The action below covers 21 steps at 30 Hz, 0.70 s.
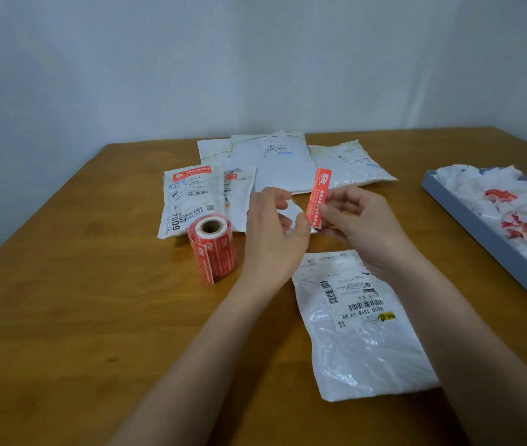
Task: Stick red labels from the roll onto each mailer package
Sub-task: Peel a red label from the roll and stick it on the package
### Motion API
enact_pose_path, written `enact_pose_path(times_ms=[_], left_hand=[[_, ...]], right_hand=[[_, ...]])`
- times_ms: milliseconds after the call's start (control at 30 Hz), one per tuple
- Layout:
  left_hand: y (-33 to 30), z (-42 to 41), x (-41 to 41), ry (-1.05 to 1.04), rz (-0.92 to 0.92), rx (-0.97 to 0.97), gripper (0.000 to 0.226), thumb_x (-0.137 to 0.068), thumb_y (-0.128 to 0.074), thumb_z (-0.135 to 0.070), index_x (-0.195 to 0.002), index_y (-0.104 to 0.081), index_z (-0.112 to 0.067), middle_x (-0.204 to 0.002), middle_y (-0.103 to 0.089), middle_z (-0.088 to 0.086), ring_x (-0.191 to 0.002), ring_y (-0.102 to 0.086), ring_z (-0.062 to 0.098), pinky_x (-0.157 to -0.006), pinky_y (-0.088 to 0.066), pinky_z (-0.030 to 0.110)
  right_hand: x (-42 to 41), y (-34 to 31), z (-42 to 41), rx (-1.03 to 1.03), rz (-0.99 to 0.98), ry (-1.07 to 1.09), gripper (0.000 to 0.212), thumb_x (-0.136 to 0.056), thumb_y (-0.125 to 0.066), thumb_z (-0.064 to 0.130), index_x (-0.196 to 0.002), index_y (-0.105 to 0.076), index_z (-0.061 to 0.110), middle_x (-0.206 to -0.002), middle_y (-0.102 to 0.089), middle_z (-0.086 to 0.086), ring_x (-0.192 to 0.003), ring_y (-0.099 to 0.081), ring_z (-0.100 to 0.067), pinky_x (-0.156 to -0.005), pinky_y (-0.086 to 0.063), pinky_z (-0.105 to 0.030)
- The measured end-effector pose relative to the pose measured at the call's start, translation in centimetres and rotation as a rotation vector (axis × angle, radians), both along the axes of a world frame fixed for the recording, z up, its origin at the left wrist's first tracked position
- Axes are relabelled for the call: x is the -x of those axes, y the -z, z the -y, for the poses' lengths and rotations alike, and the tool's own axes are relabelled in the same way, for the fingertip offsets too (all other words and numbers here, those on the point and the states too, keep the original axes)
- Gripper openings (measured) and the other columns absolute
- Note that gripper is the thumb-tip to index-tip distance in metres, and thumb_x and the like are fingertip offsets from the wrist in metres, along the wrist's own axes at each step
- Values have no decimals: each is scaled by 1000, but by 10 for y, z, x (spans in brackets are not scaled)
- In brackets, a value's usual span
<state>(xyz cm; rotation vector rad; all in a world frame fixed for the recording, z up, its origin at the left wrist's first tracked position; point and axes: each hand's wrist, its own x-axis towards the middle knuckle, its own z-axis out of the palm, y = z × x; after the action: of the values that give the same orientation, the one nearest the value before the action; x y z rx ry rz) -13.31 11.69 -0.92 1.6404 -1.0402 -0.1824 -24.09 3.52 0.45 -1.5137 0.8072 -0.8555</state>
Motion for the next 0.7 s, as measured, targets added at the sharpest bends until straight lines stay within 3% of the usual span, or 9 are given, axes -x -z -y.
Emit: enact_pose_path(times_ms=[167,267,400,500,700], left_hand=[[12,13,11,47,-566,-55,18,-89,-61,-12,-104,-57,-22,-103,-63,1,-83,-66,13,-77,-54,21],[23,15,6,72,-650,-114,19,-88,-65,-12,-107,-62,-17,-100,-68,10,-71,-63,11,-64,-51,15],[27,16,-3,170,-753,-122,20,-87,-69,-11,-107,-65,-8,-97,-70,14,-77,-62,17,-74,-52,24],[31,15,0,285,-814,-86,17,-86,-69,-4,-102,-65,-1,-86,-67,14,-75,-58,20,-74,-49,28],[33,13,8,367,-915,-64,6,-85,-66,1,-85,-64,-4,-79,-63,12,-70,-55,19,-77,-49,28]], right_hand=[[13,21,13,-44,-13,13,21,-89,-65,3,-109,-66,8,-98,-69,-16,-83,-70,-20,-77,-59,-28],[13,27,17,-8,-21,23,33,-88,-65,2,-119,-62,13,-89,-69,-9,-79,-70,-14,-71,-57,-21],[10,25,17,39,7,42,50,-87,-67,4,-126,-53,30,-85,-72,-3,-81,-71,-13,-73,-57,-23],[10,27,14,34,19,73,51,-86,-69,5,-130,-51,24,-85,-72,-4,-82,-72,-15,-76,-58,-29],[12,30,11,-81,58,90,56,-84,-70,2,-133,-47,15,-94,-67,-18,-82,-73,-25,-82,-58,-42]])
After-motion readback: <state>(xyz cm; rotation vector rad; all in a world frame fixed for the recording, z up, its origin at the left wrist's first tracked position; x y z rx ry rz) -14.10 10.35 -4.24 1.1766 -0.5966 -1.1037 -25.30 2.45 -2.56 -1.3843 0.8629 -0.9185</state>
